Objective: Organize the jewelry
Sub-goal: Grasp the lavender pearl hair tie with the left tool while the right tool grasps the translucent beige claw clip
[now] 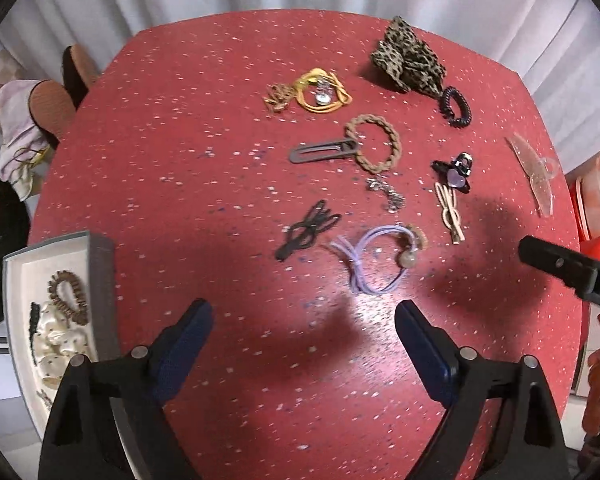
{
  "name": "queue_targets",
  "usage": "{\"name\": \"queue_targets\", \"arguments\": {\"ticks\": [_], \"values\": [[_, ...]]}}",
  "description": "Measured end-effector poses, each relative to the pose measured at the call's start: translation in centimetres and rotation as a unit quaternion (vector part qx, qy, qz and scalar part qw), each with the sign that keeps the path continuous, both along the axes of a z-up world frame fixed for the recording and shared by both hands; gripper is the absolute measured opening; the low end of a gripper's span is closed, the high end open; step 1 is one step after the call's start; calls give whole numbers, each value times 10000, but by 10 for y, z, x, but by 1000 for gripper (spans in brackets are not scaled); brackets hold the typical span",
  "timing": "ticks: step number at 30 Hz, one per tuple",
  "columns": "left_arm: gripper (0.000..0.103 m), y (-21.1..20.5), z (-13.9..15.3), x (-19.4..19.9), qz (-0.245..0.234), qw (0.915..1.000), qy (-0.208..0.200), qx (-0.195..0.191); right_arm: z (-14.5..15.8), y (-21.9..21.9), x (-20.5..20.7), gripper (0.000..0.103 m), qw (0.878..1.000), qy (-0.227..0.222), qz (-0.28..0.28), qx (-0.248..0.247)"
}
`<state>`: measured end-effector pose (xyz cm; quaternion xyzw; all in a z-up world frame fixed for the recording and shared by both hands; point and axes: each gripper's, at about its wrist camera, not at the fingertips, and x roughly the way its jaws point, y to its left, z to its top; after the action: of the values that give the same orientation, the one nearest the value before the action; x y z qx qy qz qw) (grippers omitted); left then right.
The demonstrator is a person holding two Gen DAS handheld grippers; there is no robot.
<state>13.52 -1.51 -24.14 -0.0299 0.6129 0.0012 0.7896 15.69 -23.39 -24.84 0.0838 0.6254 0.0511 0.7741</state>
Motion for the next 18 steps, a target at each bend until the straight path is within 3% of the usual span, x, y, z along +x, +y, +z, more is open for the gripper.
{"name": "queue_targets", "arguments": {"ticks": [10, 18], "values": [[94, -39, -18, 28, -261, 9996, 14, -61, 1, -64, 23, 103, 9973, -263, -406, -555], [94, -57, -40, 40, -229, 9997, 108, 9, -17, -93, 57, 103, 9959, -234, -613, -621]]}}
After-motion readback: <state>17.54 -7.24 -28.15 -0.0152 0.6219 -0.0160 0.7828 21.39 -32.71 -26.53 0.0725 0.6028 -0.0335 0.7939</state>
